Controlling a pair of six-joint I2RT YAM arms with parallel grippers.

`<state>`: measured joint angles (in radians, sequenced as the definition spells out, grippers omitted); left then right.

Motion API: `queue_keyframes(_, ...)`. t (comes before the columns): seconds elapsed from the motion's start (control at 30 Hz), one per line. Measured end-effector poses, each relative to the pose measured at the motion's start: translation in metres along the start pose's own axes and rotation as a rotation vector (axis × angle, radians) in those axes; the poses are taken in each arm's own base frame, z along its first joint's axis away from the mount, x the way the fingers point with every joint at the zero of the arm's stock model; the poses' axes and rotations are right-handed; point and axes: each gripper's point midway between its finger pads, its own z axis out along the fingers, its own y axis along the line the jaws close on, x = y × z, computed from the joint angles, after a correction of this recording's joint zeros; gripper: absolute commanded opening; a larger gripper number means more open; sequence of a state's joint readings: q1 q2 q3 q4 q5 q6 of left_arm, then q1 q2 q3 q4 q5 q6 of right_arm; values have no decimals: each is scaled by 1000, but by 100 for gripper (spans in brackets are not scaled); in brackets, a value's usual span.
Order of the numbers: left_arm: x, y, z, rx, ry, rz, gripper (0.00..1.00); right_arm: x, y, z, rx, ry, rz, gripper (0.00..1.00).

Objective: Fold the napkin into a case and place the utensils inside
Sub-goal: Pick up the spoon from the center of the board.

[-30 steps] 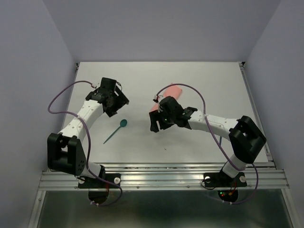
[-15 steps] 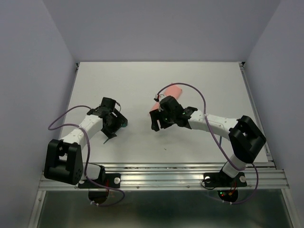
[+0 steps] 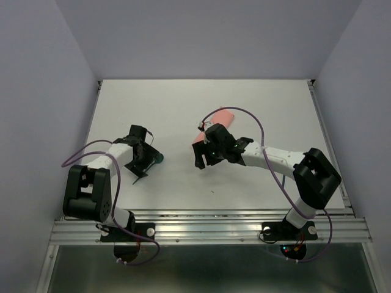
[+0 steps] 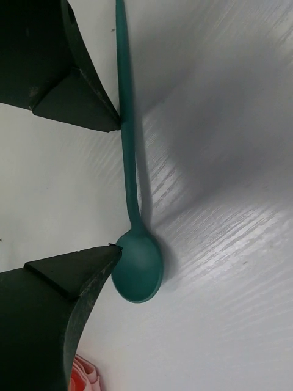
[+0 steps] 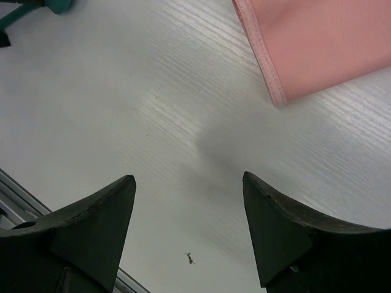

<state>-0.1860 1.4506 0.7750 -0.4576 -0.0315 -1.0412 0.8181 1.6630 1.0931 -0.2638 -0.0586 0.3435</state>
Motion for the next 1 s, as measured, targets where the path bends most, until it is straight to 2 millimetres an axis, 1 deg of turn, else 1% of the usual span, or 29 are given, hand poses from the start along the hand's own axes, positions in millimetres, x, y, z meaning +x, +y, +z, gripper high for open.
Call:
queue_keyframes(0.1,-9,3,1,-7,-19,-32,84,0,0,0,0,0,1,76)
queue_keyframes(0.2,-25,6,2,-24,-63,-65,81,0,0,0,0,1,1,76)
queue_keyframes(0.3,-44,1,0,-26,-117,-81,81,0,0,4,1,8,1,76)
queue_keyframes(0.33,-53,-6,-2,-25,-140,-76,78,0,0,5,2,11,1,76)
queue_keyframes(0.4,-66,-19,-3,-16,-166,-53,77,3,-1,8,5,22,2,76)
queue_keyframes(0.47,-80,-38,-2,1,-188,-12,73,5,-2,10,9,32,3,76)
queue_keyframes(0.5,-87,-48,1,6,-192,24,72,6,-2,10,10,35,3,76)
queue_keyframes(0.53,-91,-56,5,5,-188,55,69,7,-3,11,11,37,3,76)
queue_keyframes(0.57,-94,-63,10,8,-185,77,69,7,-3,10,11,39,4,76)
queue_keyframes(0.63,-97,-74,26,-4,-167,138,69,7,-3,10,12,40,4,76)
queue_keyframes(0.7,-94,-76,38,-35,-159,195,70,7,-3,10,13,39,4,76)
queue_keyframes(0.8,-87,-85,30,-24,-179,262,71,7,-3,10,14,39,4,76)
queue_keyframes(0.87,-82,-88,20,-15,-189,287,72,7,-3,10,15,39,4,76)
queue_keyframes(0.97,-80,-93,-3,18,-216,291,77,7,-3,10,15,39,4,76)
queue_keyframes(1.0,-82,-92,-15,34,-236,275,79,7,-3,10,15,39,4,76)
